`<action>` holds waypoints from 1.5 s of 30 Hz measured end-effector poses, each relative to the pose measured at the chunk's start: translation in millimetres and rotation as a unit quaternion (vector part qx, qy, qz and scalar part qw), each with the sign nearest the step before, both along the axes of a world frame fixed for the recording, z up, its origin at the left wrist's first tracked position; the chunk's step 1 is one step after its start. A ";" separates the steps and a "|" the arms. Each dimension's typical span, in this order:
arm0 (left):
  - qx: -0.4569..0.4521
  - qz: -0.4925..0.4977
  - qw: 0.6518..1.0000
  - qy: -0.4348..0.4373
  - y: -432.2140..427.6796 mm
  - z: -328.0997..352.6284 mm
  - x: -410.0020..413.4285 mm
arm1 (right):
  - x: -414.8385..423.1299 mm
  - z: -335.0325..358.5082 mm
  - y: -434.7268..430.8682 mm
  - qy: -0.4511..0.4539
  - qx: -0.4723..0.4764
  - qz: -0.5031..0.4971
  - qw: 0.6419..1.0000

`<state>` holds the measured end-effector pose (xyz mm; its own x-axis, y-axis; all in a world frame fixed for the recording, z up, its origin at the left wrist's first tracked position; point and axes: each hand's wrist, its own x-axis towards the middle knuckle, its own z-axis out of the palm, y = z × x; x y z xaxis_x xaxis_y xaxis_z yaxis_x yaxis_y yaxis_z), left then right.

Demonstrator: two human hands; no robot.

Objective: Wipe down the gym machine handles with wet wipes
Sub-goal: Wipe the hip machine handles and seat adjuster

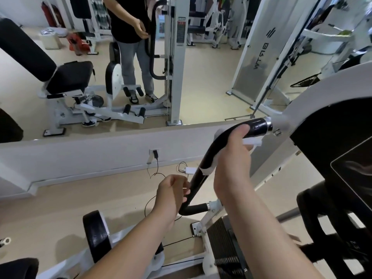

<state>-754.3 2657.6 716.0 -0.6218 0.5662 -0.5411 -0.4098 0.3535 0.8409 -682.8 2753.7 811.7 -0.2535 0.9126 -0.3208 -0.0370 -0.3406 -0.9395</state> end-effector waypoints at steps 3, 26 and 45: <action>0.013 -0.013 1.000 0.010 6.5 6.7 3.5 | -7.7 -38.8 -26.4 -0.103 0.049 0.066 0.991; -0.030 0.030 0.999 0.023 -8.5 -33.5 3.2 | 4.3 -152.5 -23.9 -0.216 -0.019 0.215 0.952; -0.037 0.027 0.997 0.062 -12.2 -45.5 13.7 | 9.8 -128.7 -20.7 -0.169 -0.049 0.225 0.958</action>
